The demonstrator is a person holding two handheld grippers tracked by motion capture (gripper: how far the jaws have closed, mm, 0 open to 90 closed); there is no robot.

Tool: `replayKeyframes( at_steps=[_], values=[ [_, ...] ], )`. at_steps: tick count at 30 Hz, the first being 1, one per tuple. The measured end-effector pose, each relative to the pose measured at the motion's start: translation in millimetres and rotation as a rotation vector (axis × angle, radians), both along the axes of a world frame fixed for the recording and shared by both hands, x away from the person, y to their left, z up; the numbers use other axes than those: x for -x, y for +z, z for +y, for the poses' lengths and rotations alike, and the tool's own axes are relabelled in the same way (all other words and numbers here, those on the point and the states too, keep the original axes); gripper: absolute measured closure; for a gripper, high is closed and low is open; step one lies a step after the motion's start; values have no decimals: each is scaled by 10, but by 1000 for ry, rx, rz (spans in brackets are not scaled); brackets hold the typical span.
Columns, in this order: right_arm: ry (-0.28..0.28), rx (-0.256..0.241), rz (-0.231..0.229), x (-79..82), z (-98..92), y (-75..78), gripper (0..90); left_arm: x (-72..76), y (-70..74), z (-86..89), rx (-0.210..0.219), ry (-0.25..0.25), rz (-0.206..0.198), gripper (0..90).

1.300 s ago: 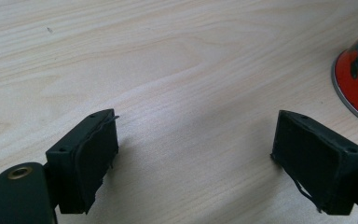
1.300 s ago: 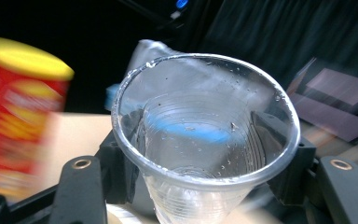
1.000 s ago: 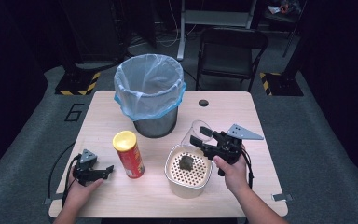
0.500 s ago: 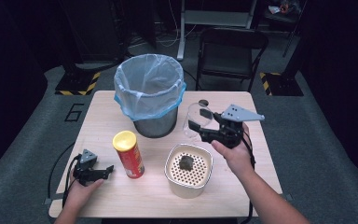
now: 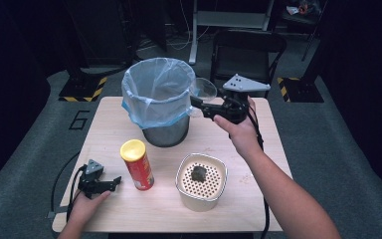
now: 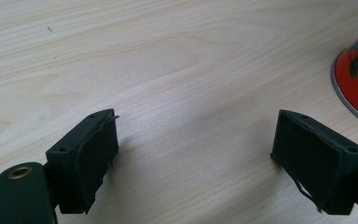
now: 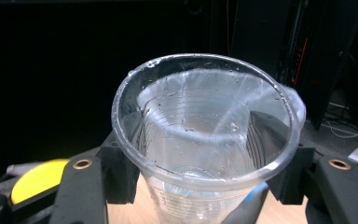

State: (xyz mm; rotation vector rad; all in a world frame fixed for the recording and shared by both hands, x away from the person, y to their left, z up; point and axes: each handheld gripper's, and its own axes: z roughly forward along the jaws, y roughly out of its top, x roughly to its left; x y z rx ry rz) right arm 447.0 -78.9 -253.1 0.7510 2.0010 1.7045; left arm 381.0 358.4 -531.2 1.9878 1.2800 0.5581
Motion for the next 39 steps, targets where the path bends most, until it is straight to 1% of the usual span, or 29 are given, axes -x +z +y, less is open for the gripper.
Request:
replayKeyframes(
  at_steps=[1, 2, 3, 6, 7, 9, 11, 12, 13, 14, 15, 16, 19, 20, 21, 22, 24, 25, 26, 27, 28, 29, 32, 33, 34, 35, 37, 38, 39],
  values=[
    [0, 0, 0, 0, 0, 0, 372, 0, 0, 0, -1, -1, 0, 138],
    [-1, 5, -11, -55, 42, 66, 369, 0, 0, 0, 0, 0, 0, 138],
    [-1, 5, -11, -55, 42, 66, 369, 0, 0, 0, 0, 0, 0, 138],
    [-19, -4, -16, -194, 137, 181, 360, 3, 0, -1, 1, 2, 1, 138],
    [-19, -4, -16, -194, 137, 181, 360, 3, 0, -1, 1, 2, 1, 138],
    [-24, -3, -24, -258, 186, 226, 352, 2, 2, 3, -3, 2, -2, 139],
    [-19, -19, -24, -317, 235, 266, 348, 2, -1, -3, 5, 5, 0, 139],
    [-19, -23, -25, -390, 289, 310, 343, 0, 1, 2, -3, 3, -3, 139],
    [-19, -23, -25, -390, 289, 310, 343, 0, 1, 2, -3, 3, -3, 139],
    [-21, -26, -28, -427, 318, 331, 342, 1, 1, 2, -1, 3, -2, 139],
    [-26, -24, -31, -501, 382, 373, 339, 0, -2, 1, 1, 4, -5, 139],
    [-26, -24, -31, -501, 382, 373, 339, 4, 13, 8, -5, -4, 12, 139],
    [-40, -12, -40, -607, 496, 418, 338, 3, 14, 9, -5, -4, 13, 139],
    [-42, -10, -37, -638, 539, 429, 338, 3, 17, 11, -5, -5, 17, 139],
    [-43, -7, -47, -676, 578, 436, 338, 2, 16, 11, -4, -4, 17, 140],
    [-48, -12, -38, -700, 620, 438, 338, 1, 16, 11, -3, -2, 17, 140],
    [-53, -10, -44, -770, 695, 433, 337, -1, 14, 11, -5, 3, 15, 141],
    [-58, -11, -39, -804, 731, 422, 337, -1, 15, 11, -1, 5, 18, 141],
    [-62, -9, -28, -837, 766, 407, 337, 1, 17, 11, -2, 5, 20, 141],
    [-65, -3, -35, -874, 798, 388, 337, -1, 13, 10, -1, 5, 16, 141],
    [-76, 6, -19, -923, 868, 338, 337, -1, 14, 12, -5, 5, 14, 141],
    [-76, 6, -19, -923, 868, 338, 337, 0, 13, 10, -1, 5, 17, 141],
    [-82, 21, -1, -978, 964, 264, 336, -1, 15, 11, -5, 5, 15, 141],
    [-75, 19, -5, -994, 988, 245, 337, -1, 15, 11, -4, 5, 15, 141],
    [-75, 25, 4, -1007, 1042, 213, 335, -1, 14, 11, -5, 5, 15, 141],
    [-75, 25, 4, -1007, 1042, 213, 335, -1, 14, 10, -4, 5, 15, 141],
    [-75, 43, 1, -1018, 1088, 189, 332, -1, 14, 10, -5, 5, 15, 141],
    [-75, 42, 8, -1020, 1106, 175, 323, 0, 16, 10, -3, 3, 20, 140],
    [-70, 42, 12, -1028, 1119, 161, 290, 0, 16, 10, -3, 3, 20, 140]
  ],
)
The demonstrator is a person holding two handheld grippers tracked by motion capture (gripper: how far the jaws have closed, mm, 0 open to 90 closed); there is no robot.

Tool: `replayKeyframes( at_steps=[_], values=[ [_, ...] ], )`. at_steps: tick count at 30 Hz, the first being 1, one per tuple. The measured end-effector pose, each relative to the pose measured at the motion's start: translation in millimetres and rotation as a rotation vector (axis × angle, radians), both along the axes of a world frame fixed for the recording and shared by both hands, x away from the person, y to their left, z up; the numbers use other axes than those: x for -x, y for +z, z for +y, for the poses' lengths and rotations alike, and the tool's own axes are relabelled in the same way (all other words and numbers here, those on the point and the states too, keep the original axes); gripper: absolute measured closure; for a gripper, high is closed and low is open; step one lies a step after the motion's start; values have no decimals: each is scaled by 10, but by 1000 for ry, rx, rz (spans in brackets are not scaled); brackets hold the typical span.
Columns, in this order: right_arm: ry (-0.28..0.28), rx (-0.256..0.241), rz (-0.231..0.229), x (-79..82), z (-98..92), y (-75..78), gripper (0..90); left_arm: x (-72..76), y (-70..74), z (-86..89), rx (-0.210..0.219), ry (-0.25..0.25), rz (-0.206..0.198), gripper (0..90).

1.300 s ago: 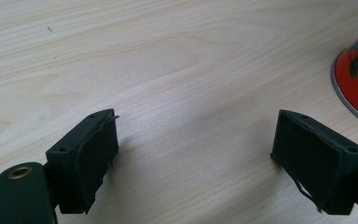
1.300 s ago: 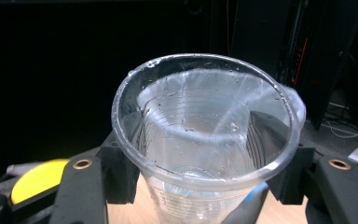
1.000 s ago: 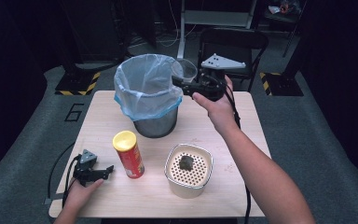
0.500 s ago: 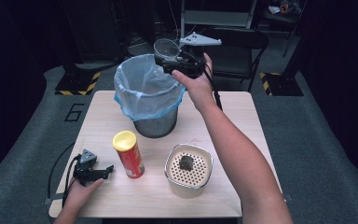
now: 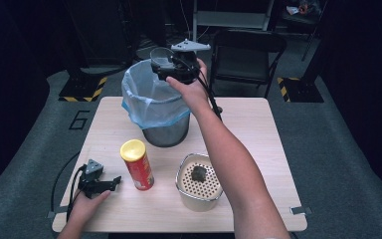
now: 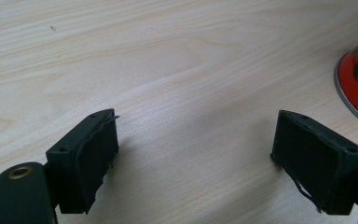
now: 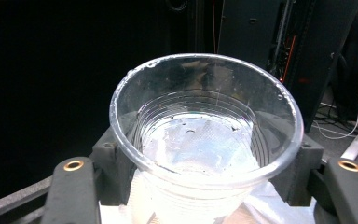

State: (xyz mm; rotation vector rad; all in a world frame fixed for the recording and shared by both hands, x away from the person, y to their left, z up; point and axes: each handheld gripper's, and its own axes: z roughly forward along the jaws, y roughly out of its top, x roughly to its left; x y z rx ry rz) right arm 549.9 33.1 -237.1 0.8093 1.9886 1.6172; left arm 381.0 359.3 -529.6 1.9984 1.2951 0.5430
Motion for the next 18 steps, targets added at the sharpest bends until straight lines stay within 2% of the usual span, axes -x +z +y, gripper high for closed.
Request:
replayKeyframes(
  at_steps=[1, 2, 3, 4, 5, 8, 10, 15, 16, 18],
  values=[
    [12, -12, 19, -14, 21, -37, 164, 0, 0, 0, -2, 0, -1, 140],
    [23, -7, 45, -38, 27, -65, 105, 2, 0, -1, -2, 0, -1, 139],
    [33, 5, 79, -61, 31, -96, 84, 3, 0, 1, -5, -3, -3, 139],
    [33, 5, 79, -61, 31, -96, 84, 5, -3, -1, -2, -1, -5, 139],
    [37, 21, 99, -76, 26, -126, 52, 6, -2, 0, -5, -3, -6, 139],
    [22, 58, 89, -74, -58, -186, 71, 7, -3, 0, -3, -6, -6, 134],
    [16, 55, 82, -56, -88, -183, 81, 7, -3, -2, 0, -11, -2, 130],
    [13, 20, 59, 36, -267, -152, 133, 6, -4, -4, -2, -15, -2, 121],
    [7, 13, 44, 76, -351, -145, 140, 6, -3, -2, -5, -16, -3, 121],
    [12, 0, 47, 99, -395, -146, 147, 10, -4, -3, -4, -22, -2, 121]
  ],
)
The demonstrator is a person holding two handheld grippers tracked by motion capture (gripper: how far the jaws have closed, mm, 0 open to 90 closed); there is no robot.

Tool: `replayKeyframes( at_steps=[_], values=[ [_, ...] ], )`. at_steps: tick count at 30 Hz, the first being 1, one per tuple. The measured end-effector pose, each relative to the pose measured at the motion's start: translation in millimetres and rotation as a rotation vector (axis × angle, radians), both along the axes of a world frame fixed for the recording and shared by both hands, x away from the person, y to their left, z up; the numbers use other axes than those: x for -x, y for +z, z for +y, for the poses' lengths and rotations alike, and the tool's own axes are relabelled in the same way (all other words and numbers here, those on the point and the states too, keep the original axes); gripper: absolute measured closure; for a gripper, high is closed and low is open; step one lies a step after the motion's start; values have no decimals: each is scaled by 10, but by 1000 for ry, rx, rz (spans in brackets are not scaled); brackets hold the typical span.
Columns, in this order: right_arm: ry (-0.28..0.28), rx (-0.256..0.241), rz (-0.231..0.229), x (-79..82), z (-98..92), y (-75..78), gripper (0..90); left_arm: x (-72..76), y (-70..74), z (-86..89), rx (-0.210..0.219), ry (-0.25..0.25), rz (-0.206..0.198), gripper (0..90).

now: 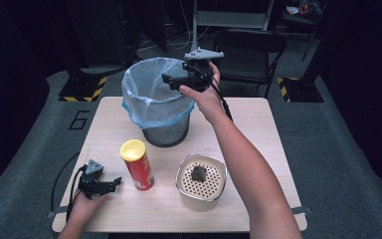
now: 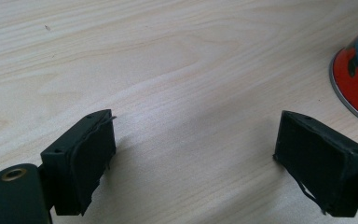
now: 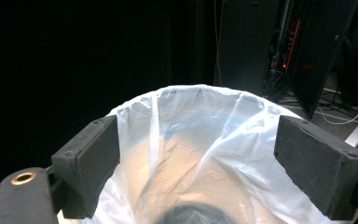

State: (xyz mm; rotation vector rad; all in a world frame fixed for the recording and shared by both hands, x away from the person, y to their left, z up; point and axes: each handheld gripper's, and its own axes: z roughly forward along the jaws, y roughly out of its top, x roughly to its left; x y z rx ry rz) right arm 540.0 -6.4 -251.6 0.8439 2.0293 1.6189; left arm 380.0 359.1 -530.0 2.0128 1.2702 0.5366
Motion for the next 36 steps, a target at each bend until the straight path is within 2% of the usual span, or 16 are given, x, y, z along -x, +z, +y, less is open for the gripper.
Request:
replayKeyframes(
  at_steps=[3, 5, 12, 13, 14, 16, 17, 22, 23, 25, 26, 27, 29, 30, 35, 36],
  values=[
    [0, 0, -5, 69, -138, -14, 166, -1, 2, -2, 2, 4, 2, 123],
    [14, -9, 8, 114, -229, -35, 191, -5, -10, -6, 2, 11, -16, 126],
    [20, 41, -21, 312, -542, -141, 240, -4, -3, -13, -1, 19, -12, 134],
    [20, 41, -21, 312, -542, -141, 240, -2, -1, -16, 0, 22, -9, 134],
    [13, 28, -46, 367, -617, -158, 240, 4, 10, -11, 3, 24, -1, 141],
    [10, 15, -50, 398, -655, -167, 240, 5, 18, -2, 7, 25, 5, 143],
    [-2, 10, -69, 457, -726, -191, 240, 8, 23, 5, 19, 29, 8, 144],
    [-17, -10, -73, 562, -870, -275, 245, 38, 59, 14, 49, 26, 11, 145],
    [-19, -9, -90, 581, -909, -297, 254, 40, 64, 11, 52, 25, 2, 145],
    [-27, -19, -84, 632, -981, -339, 266, 53, 97, 2, 61, 24, -4, 145],
    [-16, -53, -45, 667, -1055, -365, 279, 61, 117, -5, 70, 20, -9, 145],
    [2, -71, -30, 680, -1095, -369, 279, 66, 126, -17, 84, 22, -15, 145],
    [13, -86, -17, 700, -1128, -369, 279, 77, 152, -29, 84, 10, -9, 145],
    [12, -79, -10, 743, -1182, -359, 279, 80, 150, -43, 82, 12, -24, 145],
    [21, -98, -3, 836, -1259, -350, 279, 119, 192, -75, 76, -13, -16, 145],
    [22, -101, 5, 855, -1270, -351, 279, 135, 199, -93, 90, -8, -28, 145]
  ],
)
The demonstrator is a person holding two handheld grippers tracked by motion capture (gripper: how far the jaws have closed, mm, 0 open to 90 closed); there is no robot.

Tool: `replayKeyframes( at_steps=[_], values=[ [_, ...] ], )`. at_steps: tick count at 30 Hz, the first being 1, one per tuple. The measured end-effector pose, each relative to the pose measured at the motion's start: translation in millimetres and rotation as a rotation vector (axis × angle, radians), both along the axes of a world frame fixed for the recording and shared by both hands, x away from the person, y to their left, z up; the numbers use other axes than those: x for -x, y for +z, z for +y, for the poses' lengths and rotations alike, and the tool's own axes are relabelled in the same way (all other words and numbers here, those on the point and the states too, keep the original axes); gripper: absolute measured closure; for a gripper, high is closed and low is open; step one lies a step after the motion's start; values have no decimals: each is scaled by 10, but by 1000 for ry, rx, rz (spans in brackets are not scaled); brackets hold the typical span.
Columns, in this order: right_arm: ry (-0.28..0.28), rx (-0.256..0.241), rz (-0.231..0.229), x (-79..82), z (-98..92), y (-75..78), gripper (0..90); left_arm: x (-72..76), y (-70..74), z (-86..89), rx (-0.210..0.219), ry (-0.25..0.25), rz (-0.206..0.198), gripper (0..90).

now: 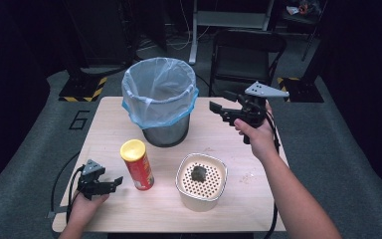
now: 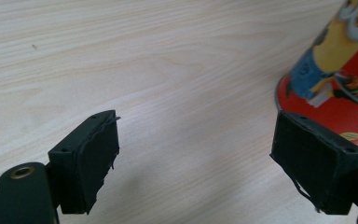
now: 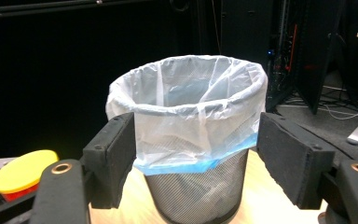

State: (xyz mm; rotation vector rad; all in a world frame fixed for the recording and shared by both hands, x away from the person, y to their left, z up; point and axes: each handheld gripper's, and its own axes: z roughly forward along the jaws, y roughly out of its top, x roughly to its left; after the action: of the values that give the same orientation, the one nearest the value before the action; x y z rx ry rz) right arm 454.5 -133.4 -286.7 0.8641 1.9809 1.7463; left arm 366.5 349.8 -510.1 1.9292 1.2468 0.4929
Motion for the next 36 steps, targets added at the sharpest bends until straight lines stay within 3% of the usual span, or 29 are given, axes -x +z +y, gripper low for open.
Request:
replayKeyframes(
  at_steps=[9, 14, 20, 24, 28, 30, 36],
  values=[
    [-8, 8, 6, 138, -60, -107, 279, 93, 106, -78, 29, -64, -20, 145],
    [-26, 88, -37, 165, -97, -252, 315, 125, 173, -138, 54, -126, -36, 139],
    [-63, 131, -50, 208, -180, -478, 323, 181, 250, -247, 75, -198, -60, 136],
    [-85, 118, -40, 246, -269, -595, 323, 189, 285, -313, 72, -247, -75, 135],
    [-100, 109, -19, 297, -338, -703, 317, 191, 301, -395, 106, -252, -88, 136],
    [-126, 100, -29, 338, -376, -753, 315, 189, 307, -425, 117, -261, -73, 136],
    [-155, 80, -4, 436, -470, -906, 315, 145, 289, -528, 102, -269, -71, 138]
  ],
)
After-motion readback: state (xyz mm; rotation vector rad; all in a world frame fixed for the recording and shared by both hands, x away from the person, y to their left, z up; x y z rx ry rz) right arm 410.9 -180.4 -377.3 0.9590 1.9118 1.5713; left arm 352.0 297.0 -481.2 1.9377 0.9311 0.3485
